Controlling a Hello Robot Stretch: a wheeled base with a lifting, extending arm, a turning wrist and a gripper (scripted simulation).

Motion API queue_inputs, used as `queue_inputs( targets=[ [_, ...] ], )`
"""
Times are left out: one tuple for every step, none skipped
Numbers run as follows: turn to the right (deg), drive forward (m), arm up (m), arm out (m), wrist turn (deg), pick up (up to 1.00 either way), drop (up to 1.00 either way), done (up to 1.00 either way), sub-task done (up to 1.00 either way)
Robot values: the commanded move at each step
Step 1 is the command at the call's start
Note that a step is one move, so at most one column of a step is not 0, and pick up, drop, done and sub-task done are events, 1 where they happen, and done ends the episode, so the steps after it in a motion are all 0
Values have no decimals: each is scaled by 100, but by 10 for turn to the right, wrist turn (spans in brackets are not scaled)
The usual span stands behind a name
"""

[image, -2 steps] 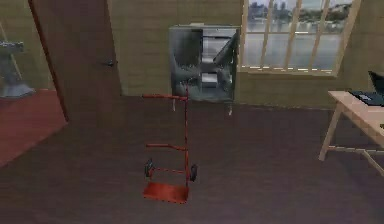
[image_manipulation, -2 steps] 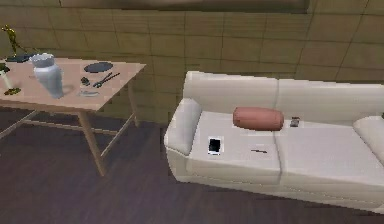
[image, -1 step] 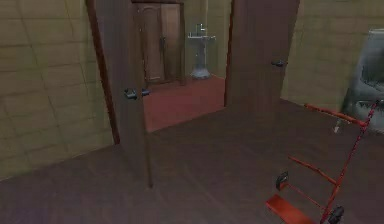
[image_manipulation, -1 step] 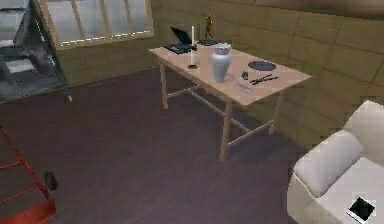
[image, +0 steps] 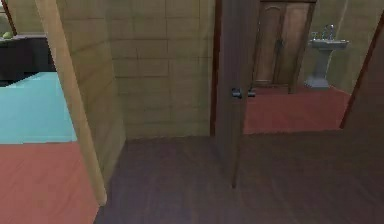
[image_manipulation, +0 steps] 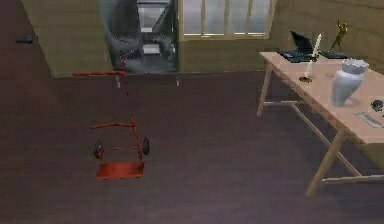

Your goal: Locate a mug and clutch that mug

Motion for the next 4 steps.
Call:
queue_inputs(
  targets=[
    [0, 95, 0, 0, 0, 0, 0, 0, 0],
    [-450, 0, 0, 0, 0, 0, 0, 0, 0],
    [-390, 0, 0, 0, 0, 0, 0, 0, 0],
    [0, 100, 0, 0, 0, 0, 0, 0, 0]
  ],
)
